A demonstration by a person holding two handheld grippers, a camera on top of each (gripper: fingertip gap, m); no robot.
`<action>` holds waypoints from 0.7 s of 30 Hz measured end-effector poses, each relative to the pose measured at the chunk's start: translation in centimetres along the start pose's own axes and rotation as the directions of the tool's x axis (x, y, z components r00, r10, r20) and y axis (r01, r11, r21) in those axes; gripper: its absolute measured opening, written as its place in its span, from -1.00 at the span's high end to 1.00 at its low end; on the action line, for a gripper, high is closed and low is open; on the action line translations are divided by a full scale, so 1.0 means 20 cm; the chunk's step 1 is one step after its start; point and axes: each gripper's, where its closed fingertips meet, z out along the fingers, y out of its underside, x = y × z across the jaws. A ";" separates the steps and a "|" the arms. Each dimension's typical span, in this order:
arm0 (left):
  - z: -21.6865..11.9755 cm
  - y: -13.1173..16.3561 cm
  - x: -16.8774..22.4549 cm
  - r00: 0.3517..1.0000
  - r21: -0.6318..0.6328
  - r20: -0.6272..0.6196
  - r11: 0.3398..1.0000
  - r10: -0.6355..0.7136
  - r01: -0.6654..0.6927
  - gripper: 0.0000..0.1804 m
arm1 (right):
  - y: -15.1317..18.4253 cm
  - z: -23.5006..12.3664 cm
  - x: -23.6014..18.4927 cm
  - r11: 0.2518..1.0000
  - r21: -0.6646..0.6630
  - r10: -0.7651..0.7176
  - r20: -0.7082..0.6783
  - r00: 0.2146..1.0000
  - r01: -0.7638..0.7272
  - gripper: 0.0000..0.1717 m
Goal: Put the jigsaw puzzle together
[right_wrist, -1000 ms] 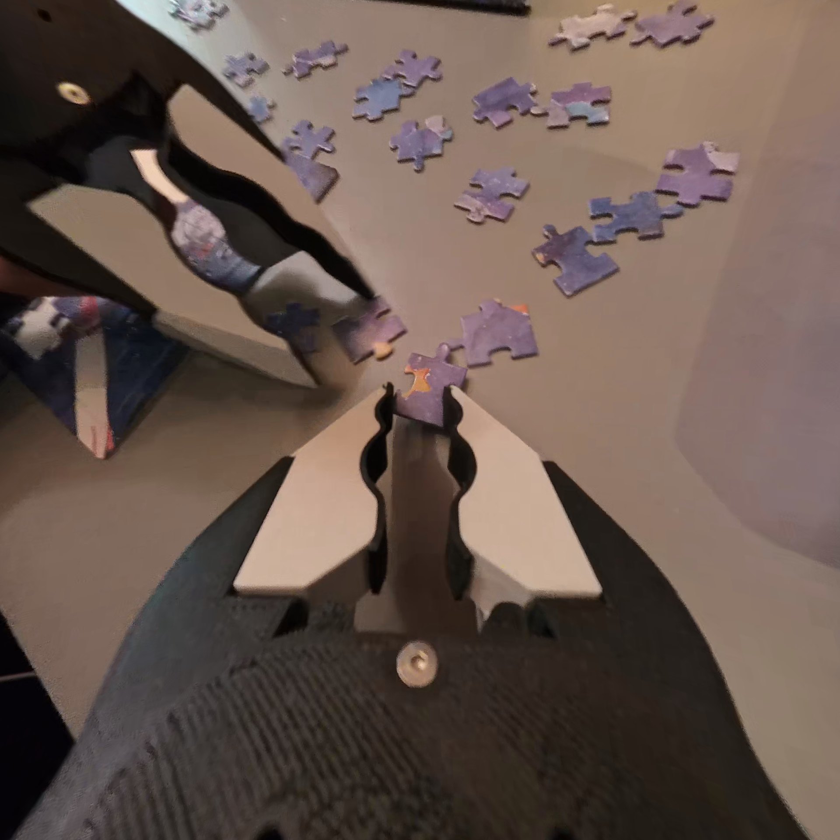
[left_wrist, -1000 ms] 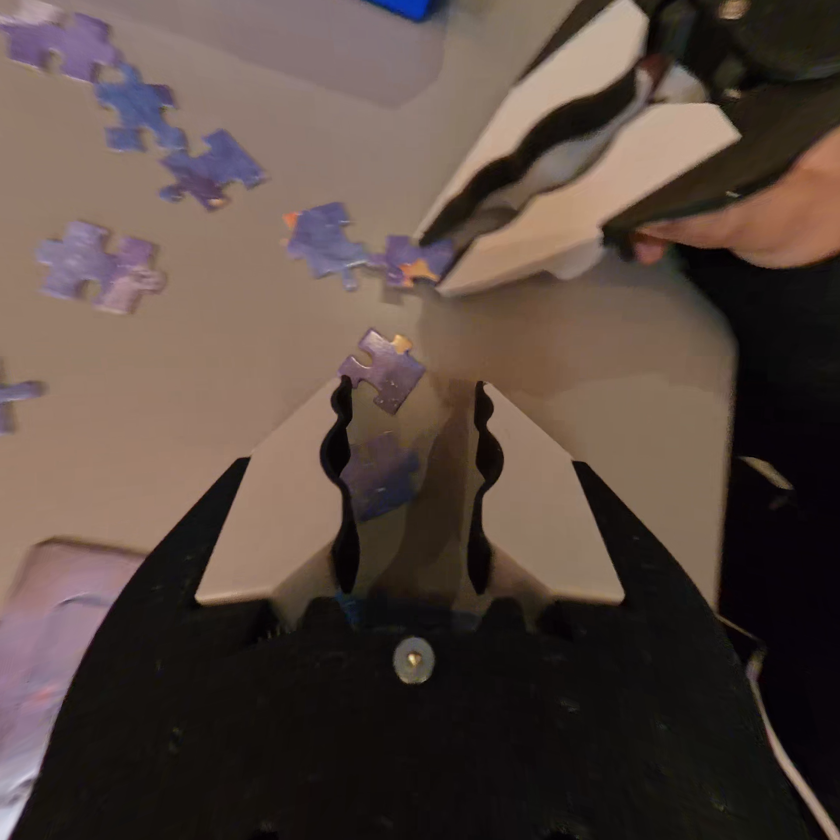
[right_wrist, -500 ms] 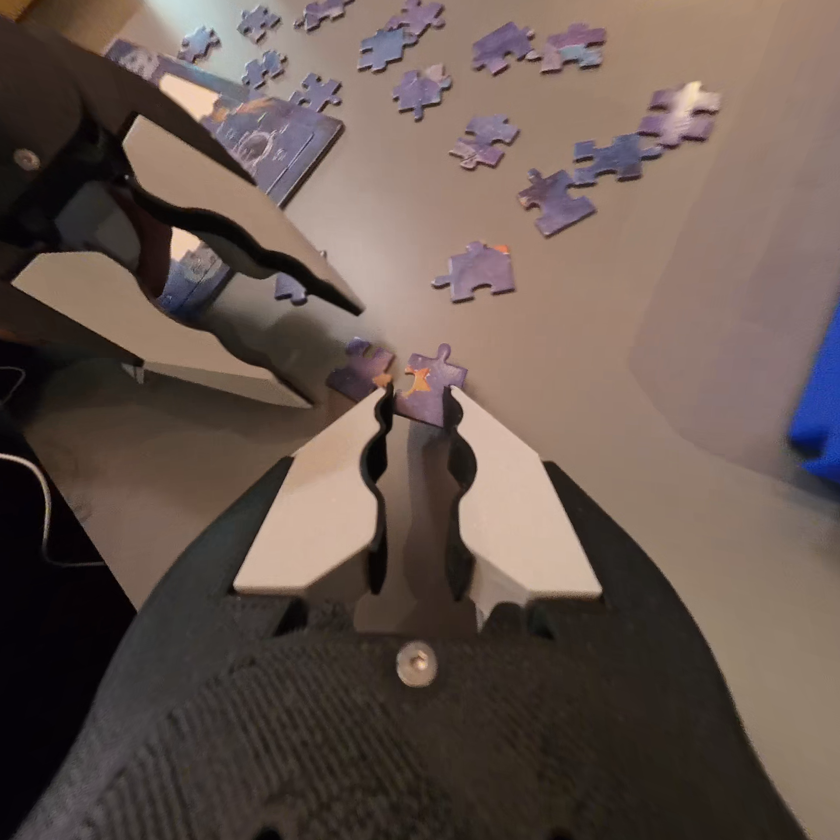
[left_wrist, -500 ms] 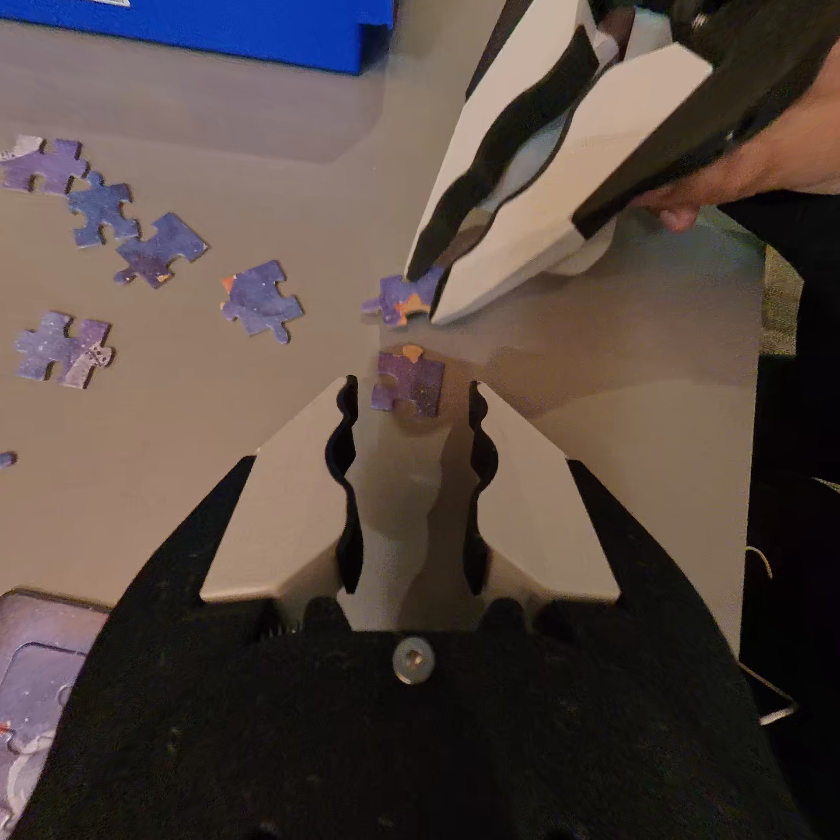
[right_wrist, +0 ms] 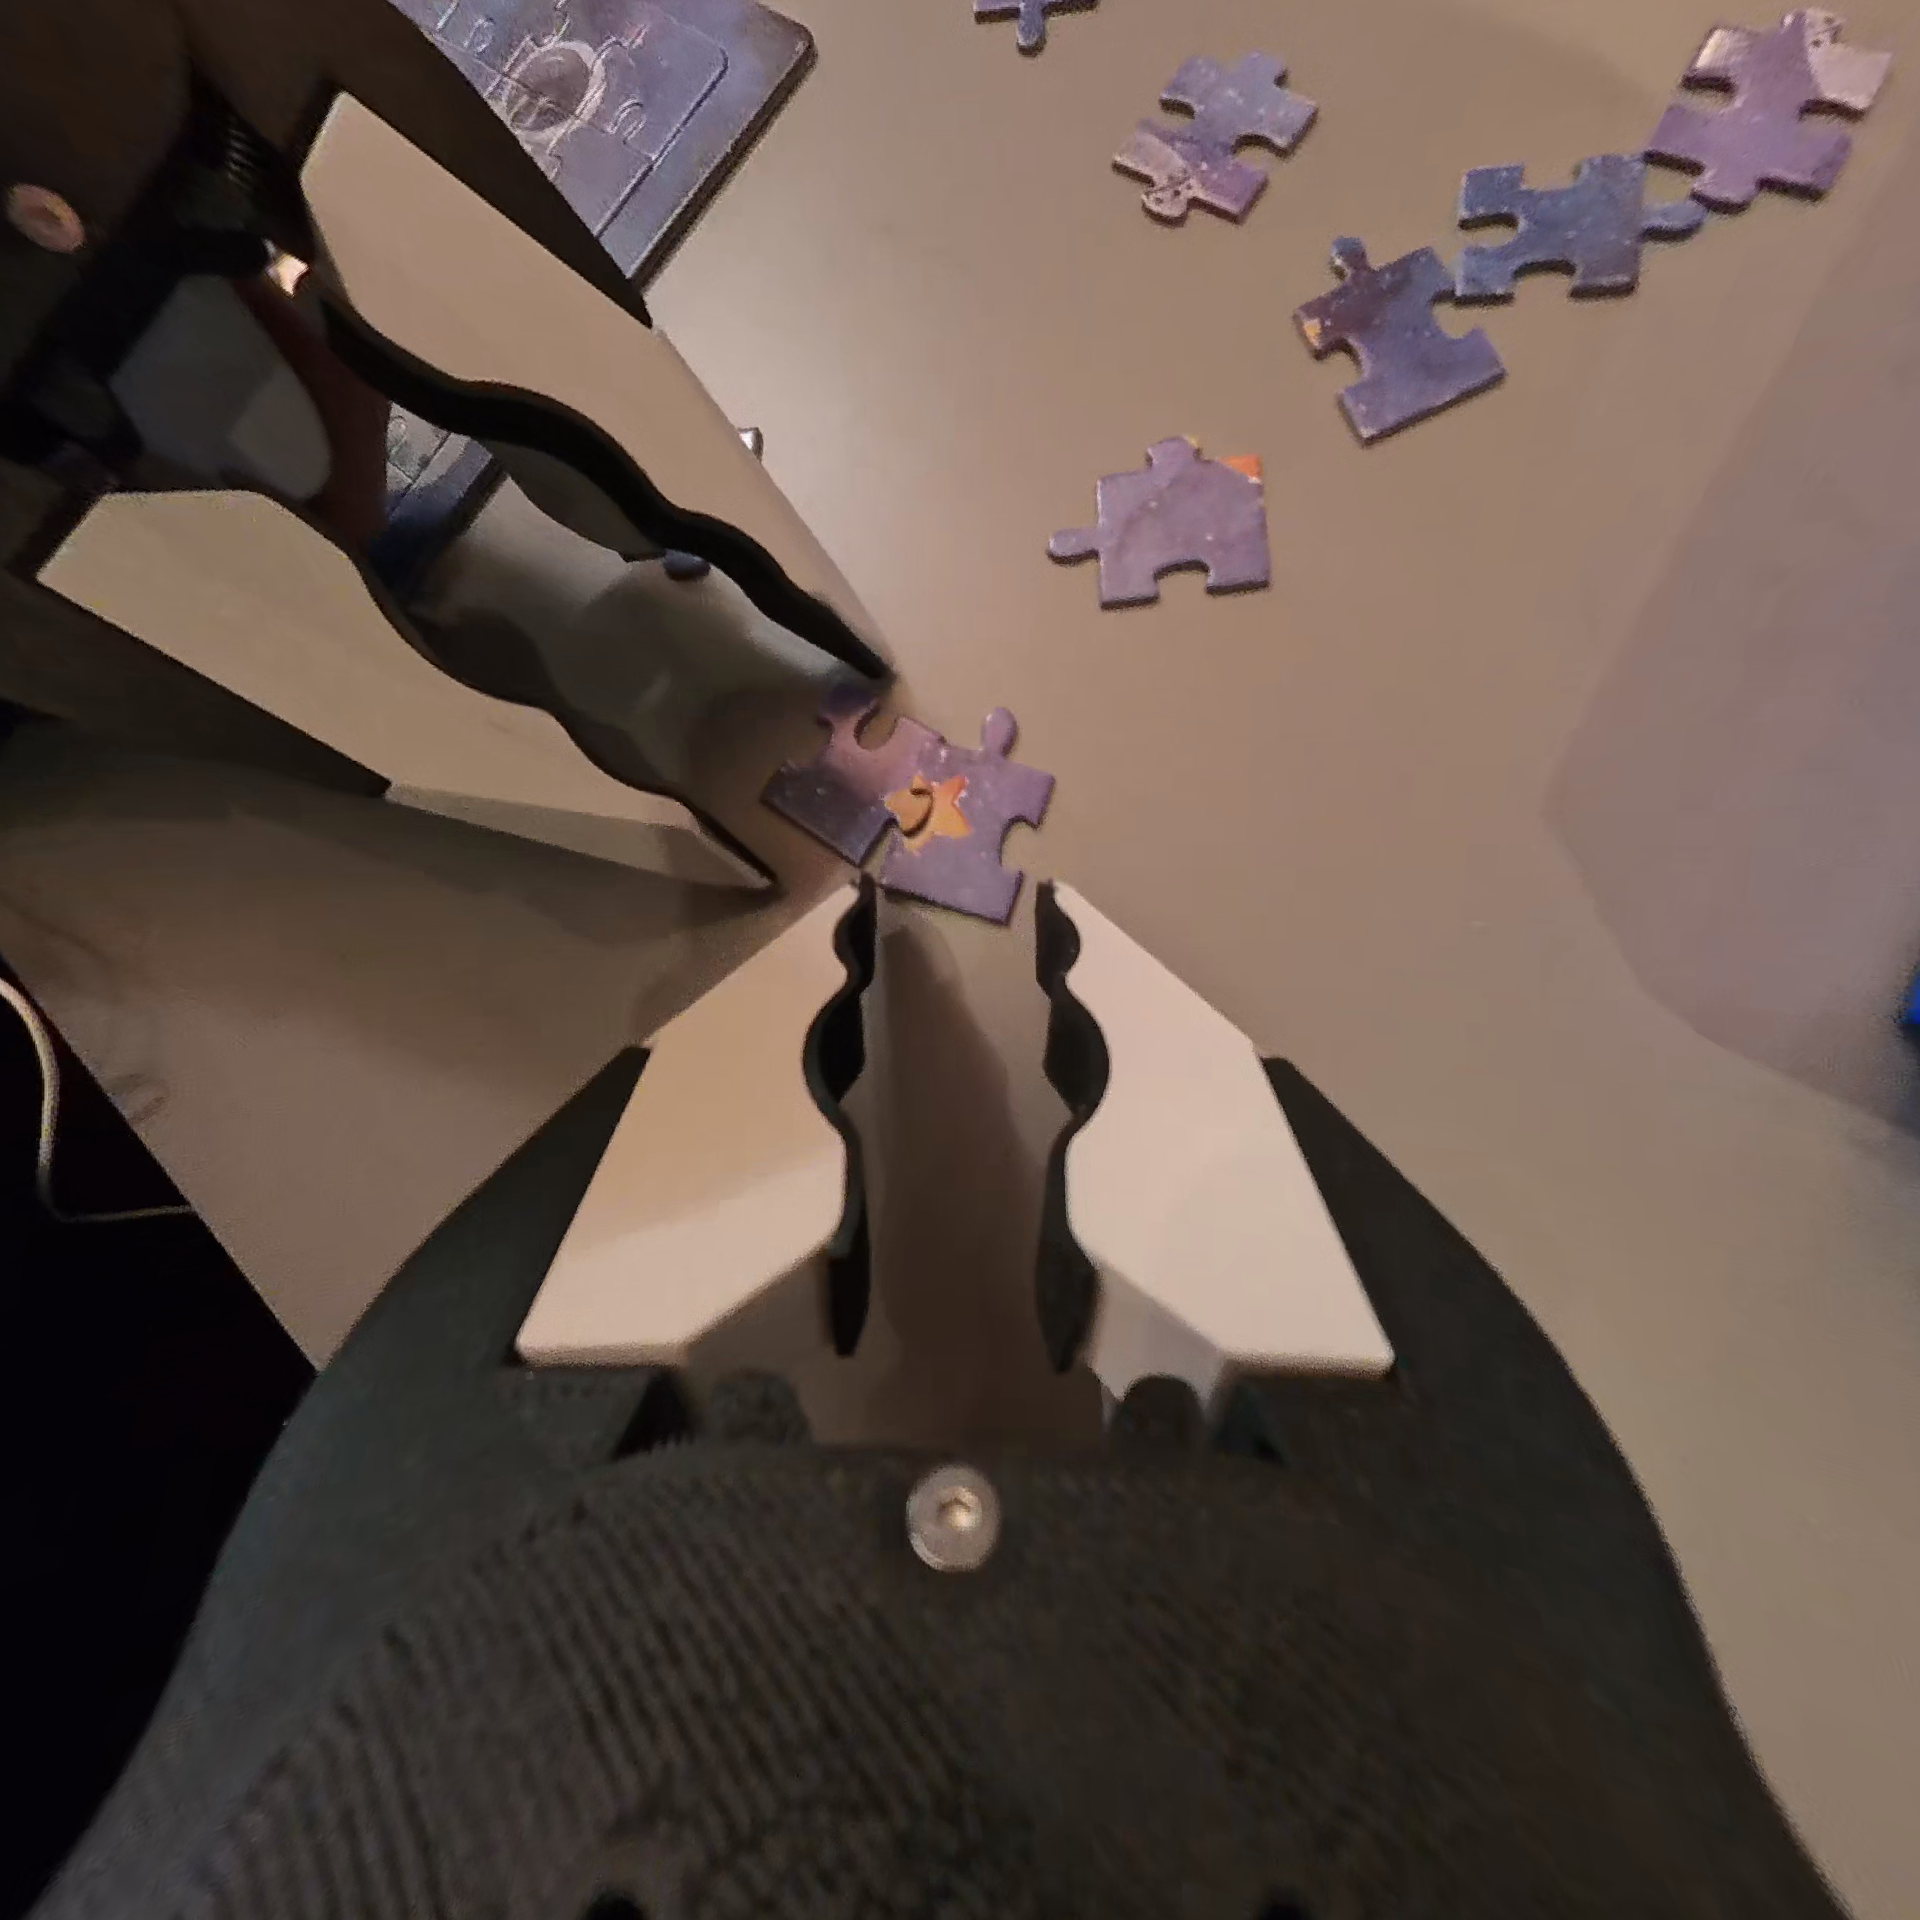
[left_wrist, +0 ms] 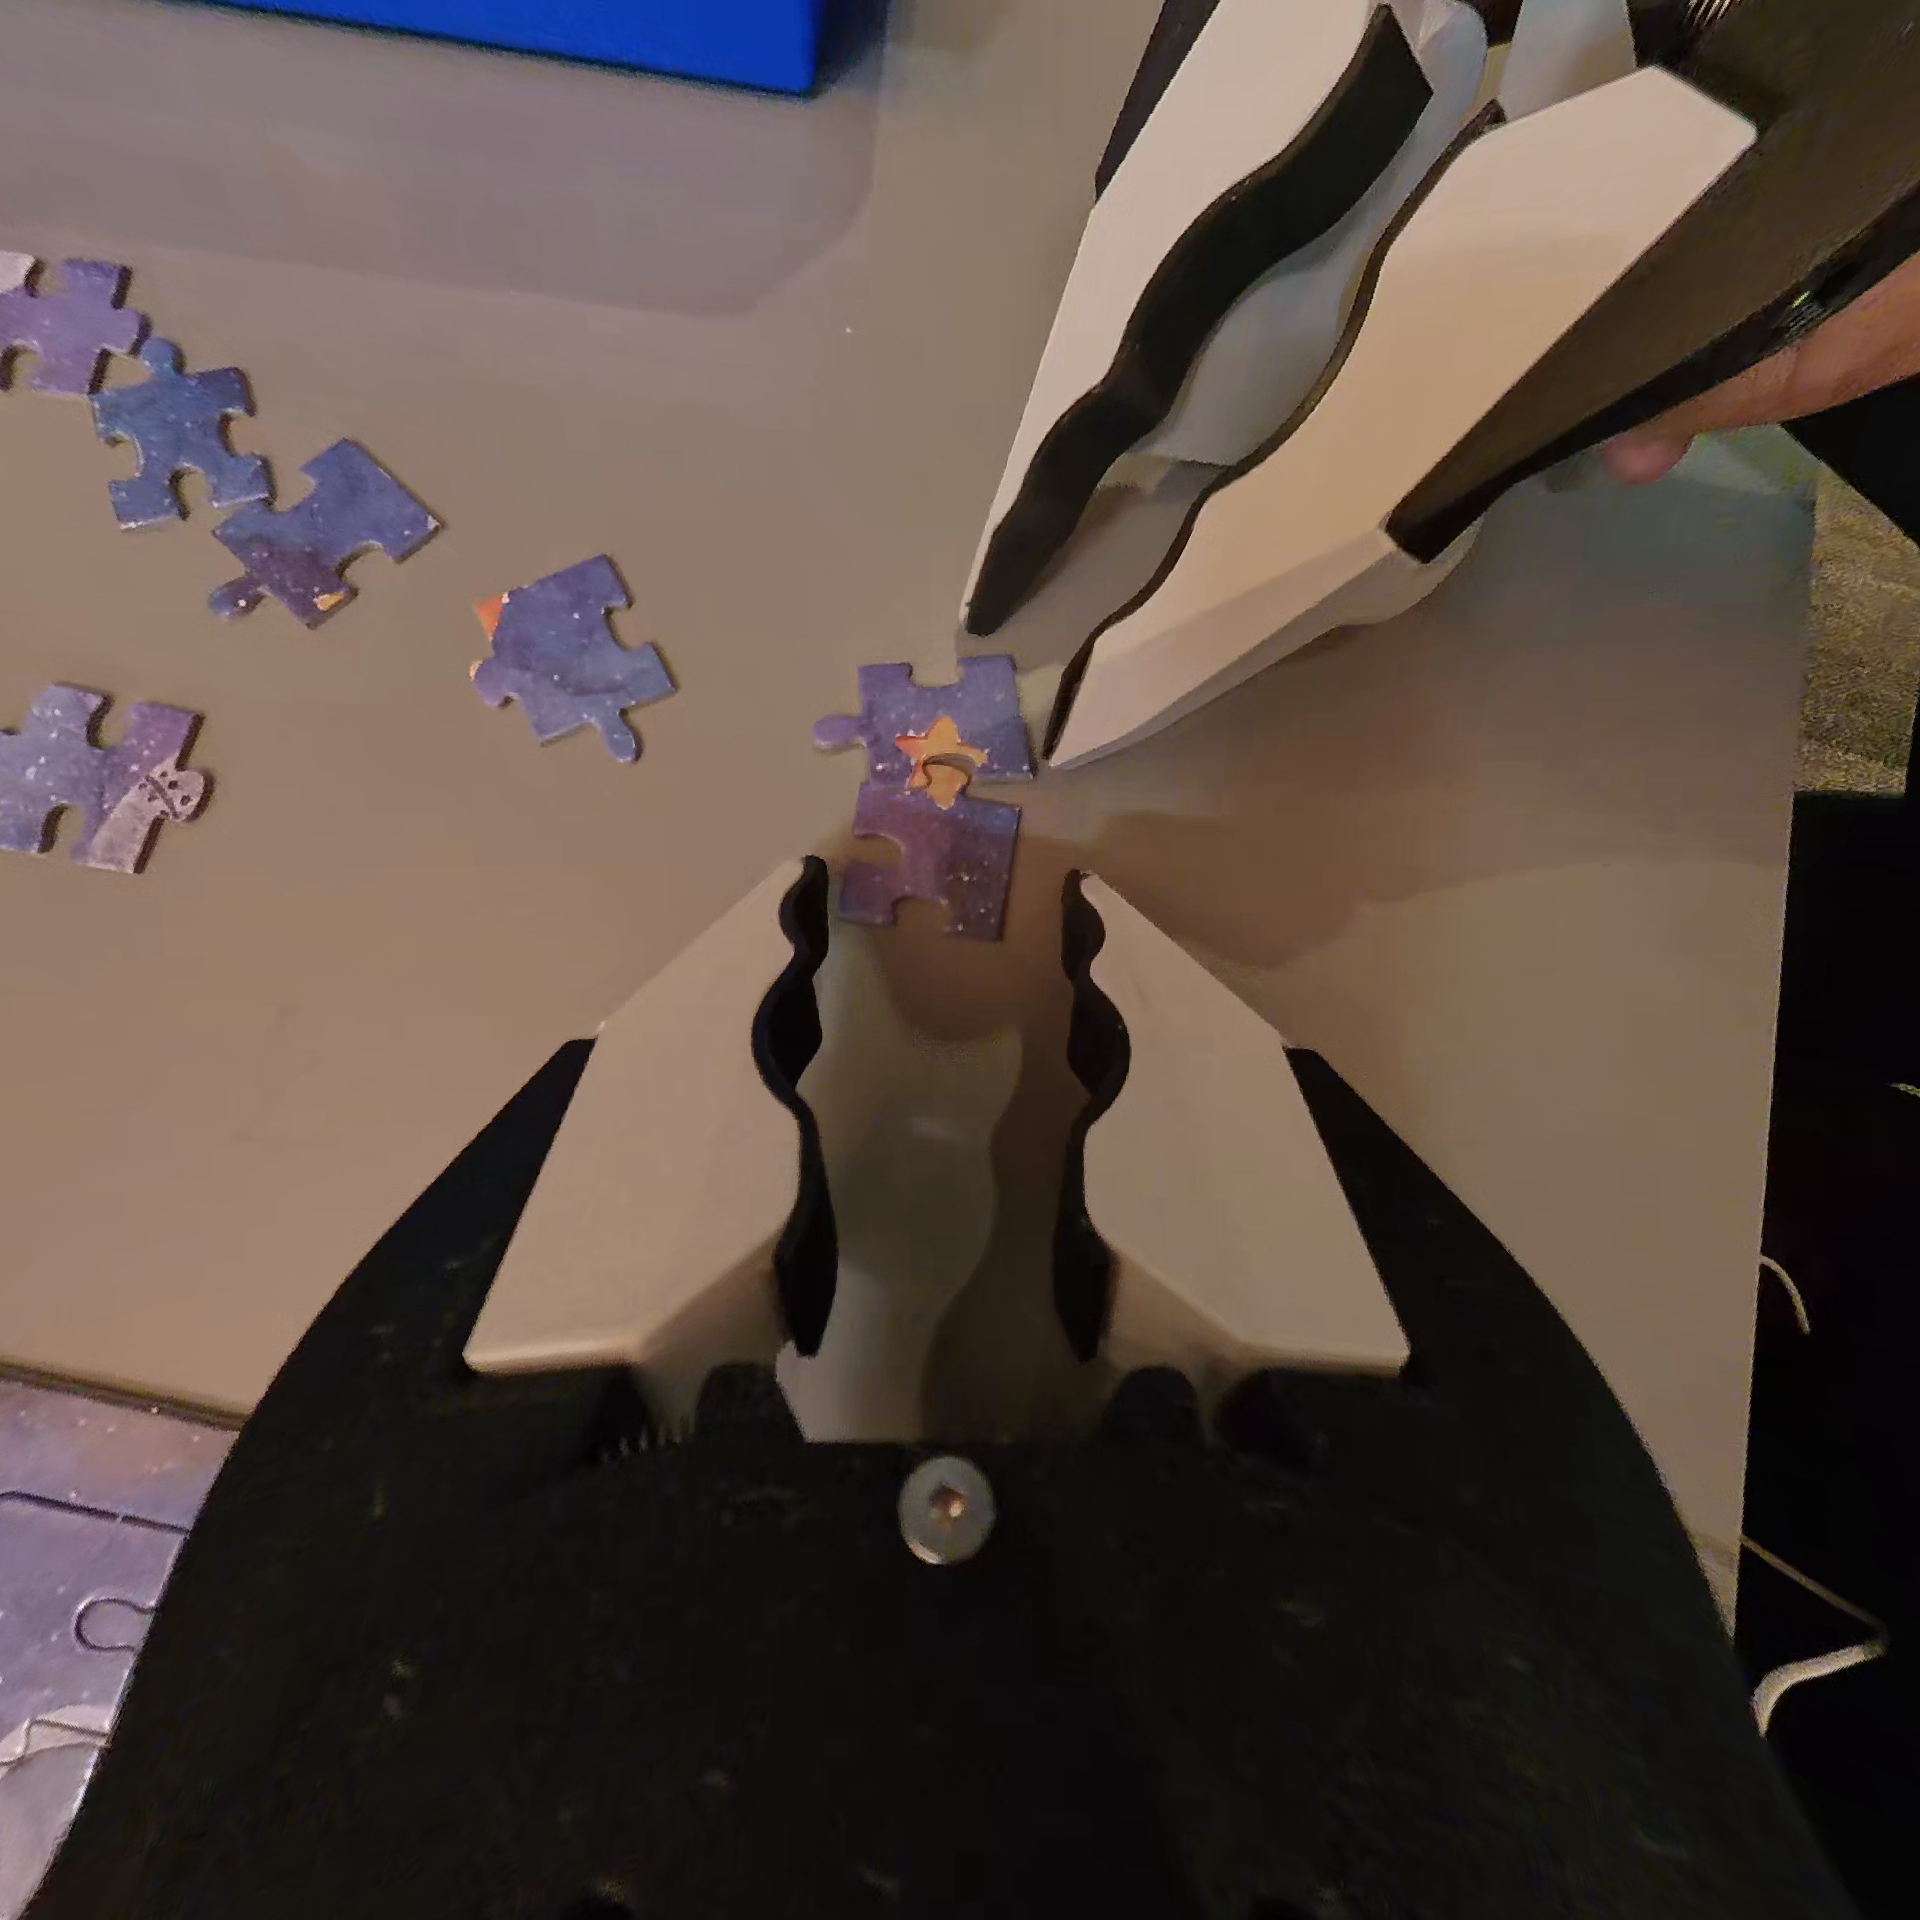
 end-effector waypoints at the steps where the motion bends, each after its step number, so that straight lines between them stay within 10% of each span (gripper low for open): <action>1: 0.00 0.00 0.00 1.000 0.000 0.002 1.000 0.000 0.000 0.52 | 0.00 0.00 0.00 1.000 0.003 0.004 0.008 1.000 -0.004 0.66; 13: 0.00 0.00 -0.01 1.000 0.000 0.009 1.000 -0.002 0.002 0.56 | 0.02 0.00 -0.02 0.998 -0.054 -0.040 -0.029 0.999 0.038 0.81; 21: 0.00 0.00 -0.01 1.000 -0.002 0.013 1.000 0.012 -0.012 0.59 | -0.13 0.00 -0.05 0.985 0.139 -0.100 -0.011 0.995 0.101 0.92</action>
